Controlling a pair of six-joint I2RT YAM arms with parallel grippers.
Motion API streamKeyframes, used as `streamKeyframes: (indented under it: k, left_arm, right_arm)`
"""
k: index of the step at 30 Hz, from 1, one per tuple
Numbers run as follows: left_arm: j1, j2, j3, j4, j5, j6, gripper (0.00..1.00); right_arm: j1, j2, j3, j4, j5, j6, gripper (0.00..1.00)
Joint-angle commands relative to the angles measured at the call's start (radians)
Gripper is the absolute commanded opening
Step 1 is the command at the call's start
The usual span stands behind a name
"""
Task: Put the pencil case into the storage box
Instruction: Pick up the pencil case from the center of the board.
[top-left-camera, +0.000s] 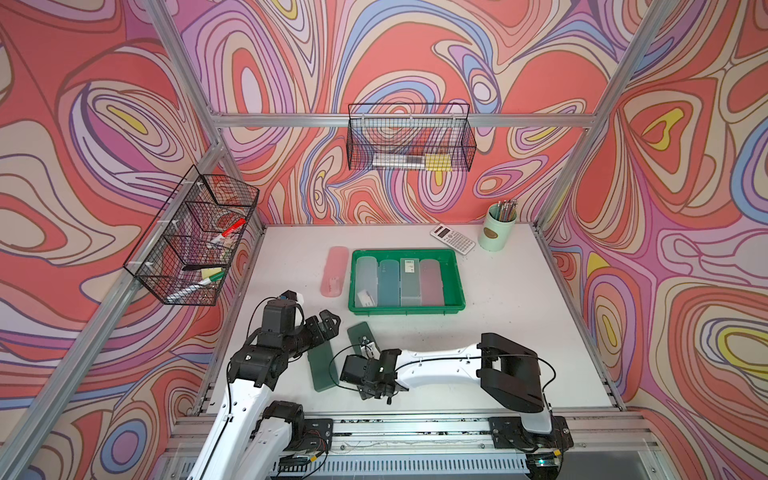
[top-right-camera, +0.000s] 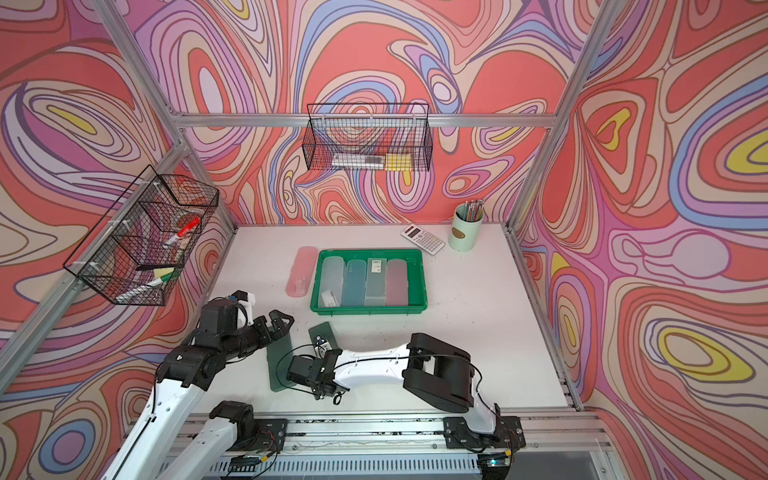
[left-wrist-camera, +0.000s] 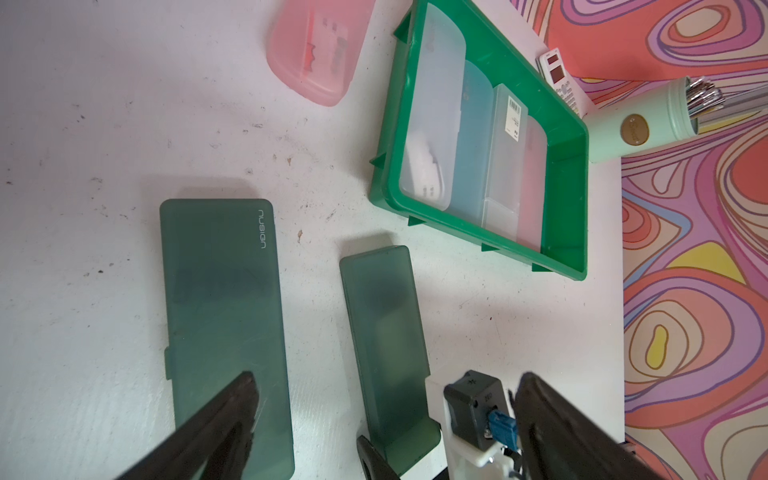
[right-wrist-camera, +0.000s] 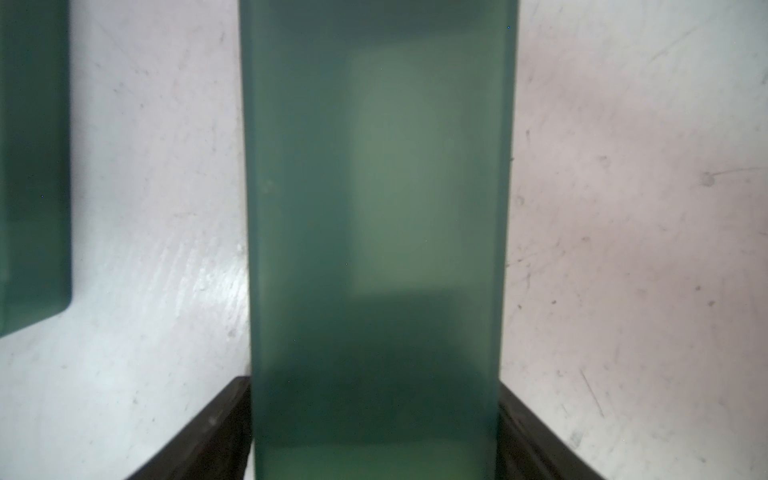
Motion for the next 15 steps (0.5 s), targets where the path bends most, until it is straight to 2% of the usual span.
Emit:
streamKeyframes:
  k: [1, 5, 15]
  left_arm:
    - [0.007, -0.015, 0.04, -0.032, -0.003, 0.006, 0.99]
    - [0.007, -0.031, 0.073, -0.057, -0.02, 0.012, 0.99]
    - [0.007, -0.074, 0.141, -0.09, -0.042, -0.002, 0.99]
  right_arm:
    - [0.005, 0.019, -0.022, 0.001, 0.026, 0.009, 0.74]
    - [0.006, -0.016, -0.045, 0.003, 0.039, 0.001, 0.66]
    - [0.005, -0.171, -0.106, -0.018, 0.065, -0.049, 0.61]
